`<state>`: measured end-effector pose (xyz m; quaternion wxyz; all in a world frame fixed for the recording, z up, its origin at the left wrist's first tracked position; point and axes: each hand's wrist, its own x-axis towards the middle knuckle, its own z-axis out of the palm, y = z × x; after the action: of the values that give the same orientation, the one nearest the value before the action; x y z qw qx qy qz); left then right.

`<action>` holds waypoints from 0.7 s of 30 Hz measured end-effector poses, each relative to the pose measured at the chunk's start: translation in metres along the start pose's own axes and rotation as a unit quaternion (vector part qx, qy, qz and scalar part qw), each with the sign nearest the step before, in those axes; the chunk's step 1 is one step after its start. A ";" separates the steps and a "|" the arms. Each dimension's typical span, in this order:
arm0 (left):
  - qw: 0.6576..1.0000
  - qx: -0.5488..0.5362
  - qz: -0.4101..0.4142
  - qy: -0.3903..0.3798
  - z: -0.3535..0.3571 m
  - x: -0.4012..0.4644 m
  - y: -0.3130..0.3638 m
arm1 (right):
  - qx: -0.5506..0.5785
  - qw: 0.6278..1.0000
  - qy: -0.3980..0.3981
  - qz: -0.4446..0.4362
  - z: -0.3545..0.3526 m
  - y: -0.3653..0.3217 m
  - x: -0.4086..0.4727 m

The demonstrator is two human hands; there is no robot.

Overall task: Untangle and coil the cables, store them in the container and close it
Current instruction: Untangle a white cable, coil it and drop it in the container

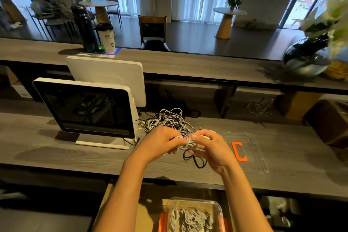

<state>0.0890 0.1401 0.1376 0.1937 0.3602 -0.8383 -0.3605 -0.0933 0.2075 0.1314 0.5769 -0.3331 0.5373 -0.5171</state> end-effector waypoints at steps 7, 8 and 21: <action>0.962 -0.231 -0.129 0.070 0.007 0.004 0.006 | -0.182 0.954 0.058 -0.233 0.003 0.000 -0.005; 0.950 -0.262 -0.159 0.062 0.007 0.005 0.005 | -0.214 0.941 0.053 -0.258 0.004 0.003 -0.005; 0.900 -0.365 -0.232 -0.061 0.007 0.000 -0.011 | -0.301 0.943 -0.032 -0.139 -0.009 -0.003 -0.001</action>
<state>0.0905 0.1382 0.1247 0.1713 0.4261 -0.5506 -0.6971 -0.1024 0.2093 0.1327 0.3891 -0.5791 0.5974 -0.3955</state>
